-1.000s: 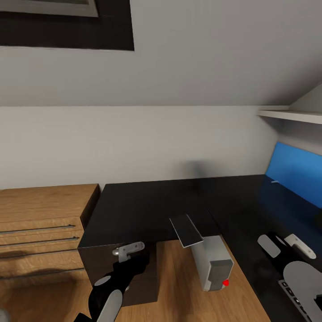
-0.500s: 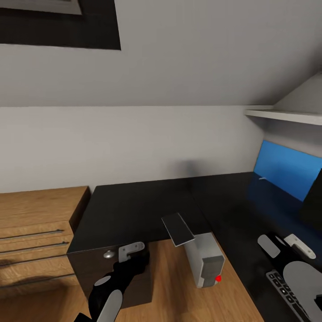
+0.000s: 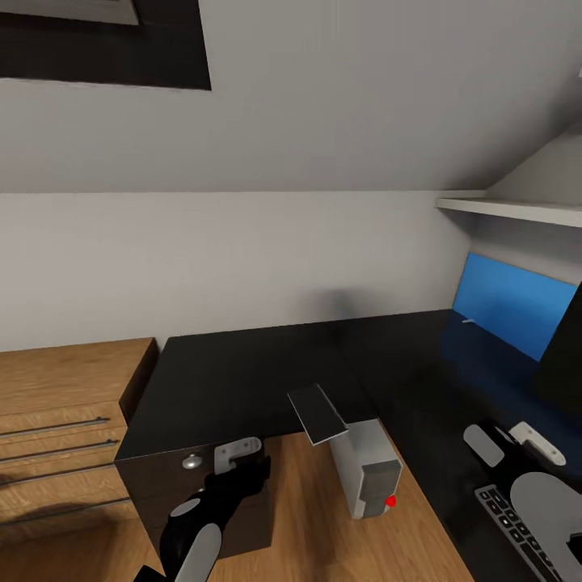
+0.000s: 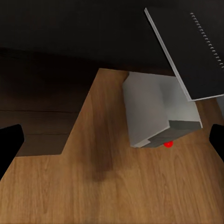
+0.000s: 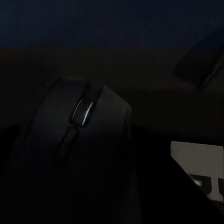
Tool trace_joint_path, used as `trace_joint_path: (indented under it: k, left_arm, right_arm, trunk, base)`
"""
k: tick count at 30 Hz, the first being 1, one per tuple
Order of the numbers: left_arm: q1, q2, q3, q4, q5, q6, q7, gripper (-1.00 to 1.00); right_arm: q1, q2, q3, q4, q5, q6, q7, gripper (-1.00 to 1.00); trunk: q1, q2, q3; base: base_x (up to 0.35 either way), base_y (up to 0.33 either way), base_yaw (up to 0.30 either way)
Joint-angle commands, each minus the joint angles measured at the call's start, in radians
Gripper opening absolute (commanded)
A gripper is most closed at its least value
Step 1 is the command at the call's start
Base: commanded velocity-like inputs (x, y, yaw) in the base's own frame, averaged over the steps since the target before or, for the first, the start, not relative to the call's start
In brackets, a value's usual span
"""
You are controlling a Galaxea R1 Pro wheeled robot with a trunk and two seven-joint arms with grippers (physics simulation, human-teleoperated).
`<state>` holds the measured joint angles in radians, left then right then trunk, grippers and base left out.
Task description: In the bedroom, organize the workspace by keeping the computer under the desk, ensuring the monitor is on the desk, placing the keyboard on the desk next to the monitor, placing the mouse on the desk next to the keyboard, moving the folder from the swivel chair onto the desk next to the mouse, stacking the notebook on top of the folder with the pen on top of the notebook, and positioning the swivel chair next to the desk.
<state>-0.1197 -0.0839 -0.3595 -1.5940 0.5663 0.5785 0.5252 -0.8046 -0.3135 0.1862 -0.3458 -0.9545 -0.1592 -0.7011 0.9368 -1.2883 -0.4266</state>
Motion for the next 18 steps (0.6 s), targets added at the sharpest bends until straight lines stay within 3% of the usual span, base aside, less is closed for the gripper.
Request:
trace_joint_path:
  k: [1,2,5,18]
  left_arm:
    - [-0.001,0.0,-0.001,-0.001,0.01,0.001,0.01,1.0]
    - [-0.001,0.0,-0.001,-0.001,0.01,0.001,0.01,1.0]
    - [-0.001,0.0,-0.001,-0.001,0.01,0.001,0.01,1.0]
    - [-0.001,0.0,-0.001,-0.001,0.01,0.001,0.01,1.0]
  right_arm:
    - [-0.001,-0.001,0.009,-0.002,-0.014,0.04,-0.003,-1.0]
    - [-0.001,-0.001,0.009,-0.003,-0.014,0.083,-0.001,-1.0]
    - [-0.001,-0.001,0.009,-0.005,-0.014,0.12,0.001,-1.0]
    - [-0.001,0.002,0.012,-0.005,-0.015,0.136,0.003,-1.0]
  trunk:
    - [0.0,-0.001,-0.001]
    - [0.0,-0.001,-0.001]
    - [0.0,-0.001,-0.001]
    - [0.0,-0.001,-0.001]
  base:
    - [0.0,0.0,0.0]
    - [0.0,0.0,0.0]
    - [0.0,0.0,0.0]
    - [0.0,0.0,0.0]
